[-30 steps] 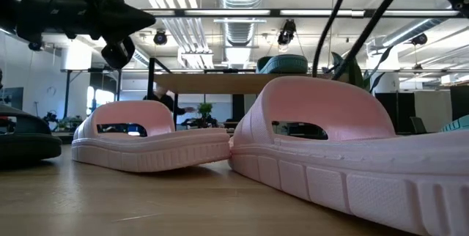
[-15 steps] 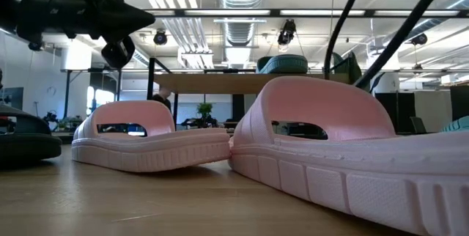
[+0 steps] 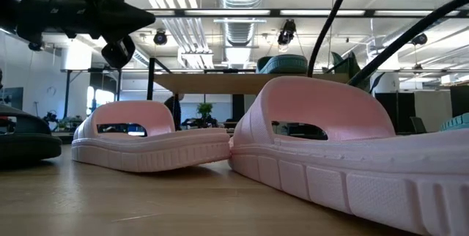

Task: Pick and place slides into the shelf
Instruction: Put the green slide on the shelf

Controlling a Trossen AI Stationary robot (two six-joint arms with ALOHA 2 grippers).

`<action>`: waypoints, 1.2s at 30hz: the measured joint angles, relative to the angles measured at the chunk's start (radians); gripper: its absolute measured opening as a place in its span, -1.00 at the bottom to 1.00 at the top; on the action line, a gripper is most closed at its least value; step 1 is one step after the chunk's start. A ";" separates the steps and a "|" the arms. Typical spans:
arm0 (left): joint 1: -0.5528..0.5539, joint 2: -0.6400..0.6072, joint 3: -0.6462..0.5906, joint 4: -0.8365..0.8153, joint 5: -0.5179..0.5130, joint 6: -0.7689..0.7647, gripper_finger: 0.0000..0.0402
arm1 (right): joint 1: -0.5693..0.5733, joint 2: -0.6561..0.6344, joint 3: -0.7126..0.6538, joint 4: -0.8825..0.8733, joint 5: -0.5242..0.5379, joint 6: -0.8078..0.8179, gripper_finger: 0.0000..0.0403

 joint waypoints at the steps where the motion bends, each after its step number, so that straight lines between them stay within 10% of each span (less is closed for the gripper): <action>1: 0.000 -0.001 -0.001 -0.003 0.000 0.000 -1.00 | 0.000 0.007 0.000 -0.001 -0.003 0.000 0.06; 10: 0.000 0.001 0.002 -0.008 0.007 0.000 -1.00 | -0.002 0.024 -0.003 0.001 -0.002 0.076 0.00; 20: 0.000 0.004 0.003 -0.010 0.007 0.000 -1.00 | -0.002 0.000 -0.033 0.002 0.009 0.090 -0.59; 36: 0.000 0.013 0.005 -0.007 0.005 0.000 -1.00 | -0.005 -0.299 -0.131 0.008 0.166 0.341 -0.75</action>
